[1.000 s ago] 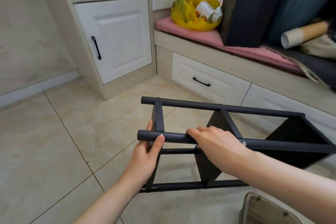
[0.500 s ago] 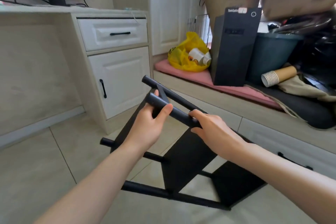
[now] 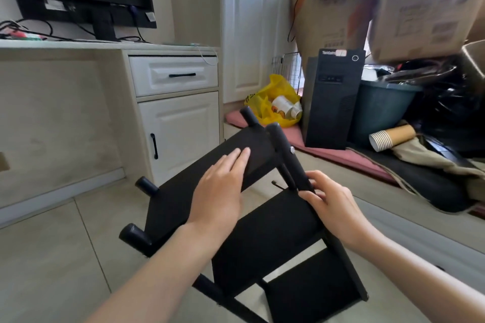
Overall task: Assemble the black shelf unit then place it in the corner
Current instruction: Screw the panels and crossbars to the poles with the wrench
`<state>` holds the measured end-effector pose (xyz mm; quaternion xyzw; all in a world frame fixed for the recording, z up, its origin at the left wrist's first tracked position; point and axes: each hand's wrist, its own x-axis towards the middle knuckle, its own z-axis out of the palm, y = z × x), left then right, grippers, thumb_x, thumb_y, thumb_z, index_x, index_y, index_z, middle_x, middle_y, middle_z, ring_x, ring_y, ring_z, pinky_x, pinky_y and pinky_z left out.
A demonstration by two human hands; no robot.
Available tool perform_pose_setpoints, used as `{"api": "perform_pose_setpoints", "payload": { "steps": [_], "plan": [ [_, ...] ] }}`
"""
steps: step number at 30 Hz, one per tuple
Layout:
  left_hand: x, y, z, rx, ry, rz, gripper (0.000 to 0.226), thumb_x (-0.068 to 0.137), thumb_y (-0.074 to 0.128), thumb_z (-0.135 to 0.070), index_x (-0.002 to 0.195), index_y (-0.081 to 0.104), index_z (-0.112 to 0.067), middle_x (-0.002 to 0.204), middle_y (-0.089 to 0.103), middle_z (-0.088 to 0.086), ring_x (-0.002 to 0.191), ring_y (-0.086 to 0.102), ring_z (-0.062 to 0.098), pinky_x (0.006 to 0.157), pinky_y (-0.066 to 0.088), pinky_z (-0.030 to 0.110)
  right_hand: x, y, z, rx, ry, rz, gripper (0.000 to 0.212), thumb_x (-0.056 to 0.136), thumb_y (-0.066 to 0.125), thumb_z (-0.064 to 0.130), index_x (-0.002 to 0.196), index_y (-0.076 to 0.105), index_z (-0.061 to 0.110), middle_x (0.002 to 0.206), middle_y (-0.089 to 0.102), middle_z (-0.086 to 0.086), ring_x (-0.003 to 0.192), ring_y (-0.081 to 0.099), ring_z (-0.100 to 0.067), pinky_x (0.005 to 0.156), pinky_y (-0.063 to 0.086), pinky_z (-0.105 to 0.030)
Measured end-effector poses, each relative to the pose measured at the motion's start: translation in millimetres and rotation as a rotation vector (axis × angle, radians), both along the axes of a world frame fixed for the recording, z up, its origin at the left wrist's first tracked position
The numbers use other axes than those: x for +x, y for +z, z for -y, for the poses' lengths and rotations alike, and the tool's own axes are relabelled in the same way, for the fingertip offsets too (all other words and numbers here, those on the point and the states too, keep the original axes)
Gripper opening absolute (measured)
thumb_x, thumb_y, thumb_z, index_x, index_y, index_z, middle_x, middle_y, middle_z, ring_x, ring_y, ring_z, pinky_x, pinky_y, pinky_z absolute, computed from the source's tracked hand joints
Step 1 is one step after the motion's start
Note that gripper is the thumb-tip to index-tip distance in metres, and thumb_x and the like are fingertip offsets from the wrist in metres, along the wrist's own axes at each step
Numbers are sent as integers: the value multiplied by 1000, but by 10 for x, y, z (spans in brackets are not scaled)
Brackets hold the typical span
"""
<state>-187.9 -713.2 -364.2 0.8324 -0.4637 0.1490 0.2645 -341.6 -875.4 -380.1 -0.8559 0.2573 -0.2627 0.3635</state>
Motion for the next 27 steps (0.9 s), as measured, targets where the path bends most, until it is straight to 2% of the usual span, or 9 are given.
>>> {"api": "perform_pose_setpoints", "payload": {
  "steps": [4, 7, 9, 16, 20, 22, 23, 25, 27],
  "plan": [
    [-43, -16, -14, 28, 28, -25, 97, 92, 53, 16, 162, 6, -33, 169, 16, -10, 156, 12, 15, 124, 22, 34, -102, -54, 32, 37, -45, 62, 30, 97, 61, 18, 120, 57, 38, 115, 67, 5, 107, 65, -16, 93, 54, -44],
    [-119, 32, 64, 30, 37, 111, 93, 95, 52, 11, 162, 5, -33, 169, 17, -9, 156, 17, 18, 124, 21, 37, -143, -148, 51, 77, -51, 111, 33, 97, 62, 18, 103, 57, 50, 105, 69, 14, 91, 69, -1, 73, 55, -21],
    [-171, 59, 127, 66, 34, 205, 89, 97, 50, 8, 162, 5, -32, 168, 18, -8, 155, 19, 19, 123, 22, 38, -176, -236, 70, 135, -64, 131, 32, 98, 60, 18, 100, 56, 50, 103, 71, 12, 86, 69, 1, 67, 54, -15],
    [-303, 71, 219, 102, -43, 263, 73, 100, 48, 5, 161, 21, -25, 166, 27, -7, 154, 24, 17, 123, 20, 32, -230, -477, 194, 258, -141, 72, 28, 100, 56, 15, 102, 54, 43, 111, 68, 4, 96, 69, -10, 78, 57, -29],
    [-433, 48, 189, 149, -61, 296, 78, 94, 54, 8, 160, 25, -21, 165, 31, -4, 153, 27, 17, 121, 22, 27, -305, -501, 354, 290, -232, 52, 27, 100, 56, 12, 120, 56, 30, 116, 66, -1, 104, 64, -17, 90, 55, -41],
    [-518, 72, 156, 172, -54, 332, 81, 73, 79, 8, 147, 52, -13, 146, 57, 3, 135, 54, 20, 108, 45, 28, -354, -524, 421, 296, -270, 44, 31, 99, 56, 9, 126, 55, 26, 116, 65, -4, 110, 62, -22, 97, 52, -50],
    [-553, 70, 131, 132, -53, 356, 78, 52, 91, 8, 126, 71, -11, 121, 73, 4, 112, 70, 21, 88, 59, 29, -377, -538, 446, 300, -283, 40, 31, 99, 56, 9, 126, 55, 25, 116, 65, -5, 111, 61, -23, 98, 51, -51],
    [-597, 51, 84, 121, -42, 409, 67, 28, 94, 11, 89, 80, -13, 83, 77, 0, 76, 75, 19, 56, 60, 28, -412, -557, 478, 304, -295, 31, 30, 99, 55, 8, 123, 55, 26, 114, 65, -4, 111, 61, -24, 98, 51, -52],
    [-616, 33, 64, 101, -50, 426, 61, 26, 92, 11, 80, 79, -15, 75, 75, -2, 68, 73, 17, 51, 58, 27, -434, -555, 491, 297, -301, 15, 28, 99, 56, 9, 119, 56, 29, 110, 65, -1, 110, 62, -23, 96, 52, -51]
  ]
}}
